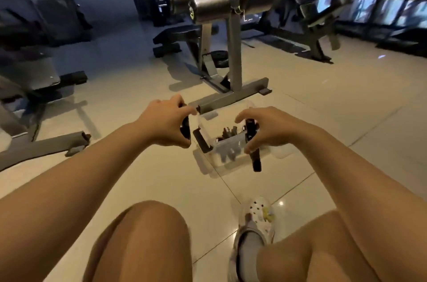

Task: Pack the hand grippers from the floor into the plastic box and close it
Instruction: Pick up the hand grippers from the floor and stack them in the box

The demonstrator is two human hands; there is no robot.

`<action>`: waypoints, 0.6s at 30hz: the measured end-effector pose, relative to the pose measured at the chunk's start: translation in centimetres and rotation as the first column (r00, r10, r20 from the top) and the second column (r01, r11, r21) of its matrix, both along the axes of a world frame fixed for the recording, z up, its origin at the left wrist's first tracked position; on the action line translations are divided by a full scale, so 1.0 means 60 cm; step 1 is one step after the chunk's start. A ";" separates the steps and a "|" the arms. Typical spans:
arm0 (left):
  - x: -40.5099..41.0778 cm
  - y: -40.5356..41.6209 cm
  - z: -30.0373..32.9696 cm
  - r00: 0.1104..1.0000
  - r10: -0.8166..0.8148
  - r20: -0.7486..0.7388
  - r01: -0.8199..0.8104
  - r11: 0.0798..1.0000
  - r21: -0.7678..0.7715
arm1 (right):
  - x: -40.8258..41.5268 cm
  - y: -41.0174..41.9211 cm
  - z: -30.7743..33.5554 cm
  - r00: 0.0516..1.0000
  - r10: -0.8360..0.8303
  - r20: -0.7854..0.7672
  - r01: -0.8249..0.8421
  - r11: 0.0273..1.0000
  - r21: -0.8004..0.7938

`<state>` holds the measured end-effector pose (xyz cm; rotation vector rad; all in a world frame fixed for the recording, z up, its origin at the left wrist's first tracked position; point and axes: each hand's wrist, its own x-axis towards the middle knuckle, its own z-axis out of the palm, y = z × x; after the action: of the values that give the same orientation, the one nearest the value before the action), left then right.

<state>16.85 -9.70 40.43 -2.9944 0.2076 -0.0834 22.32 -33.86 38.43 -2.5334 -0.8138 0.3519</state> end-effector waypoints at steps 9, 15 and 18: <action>0.136 -0.007 -0.099 0.997 -0.077 0.015 0.077 0.919 -0.387 | 0.129 0.010 -0.036 0.999 -0.037 -0.021 0.029 0.952 -0.303; 0.192 0.019 -0.143 0.997 -0.063 -0.036 0.032 0.827 -0.562 | 0.188 0.020 -0.044 0.993 -0.114 -0.019 0.099 0.925 -0.368; 0.248 0.043 -0.131 0.991 -0.117 -0.071 0.063 0.848 -0.526 | 0.216 0.003 -0.039 0.981 -0.193 -0.025 0.173 0.922 -0.346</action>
<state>31.75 -7.14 32.58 -3.5395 0.3960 0.0046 35.30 -33.69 36.09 -2.8781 -0.5211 0.5436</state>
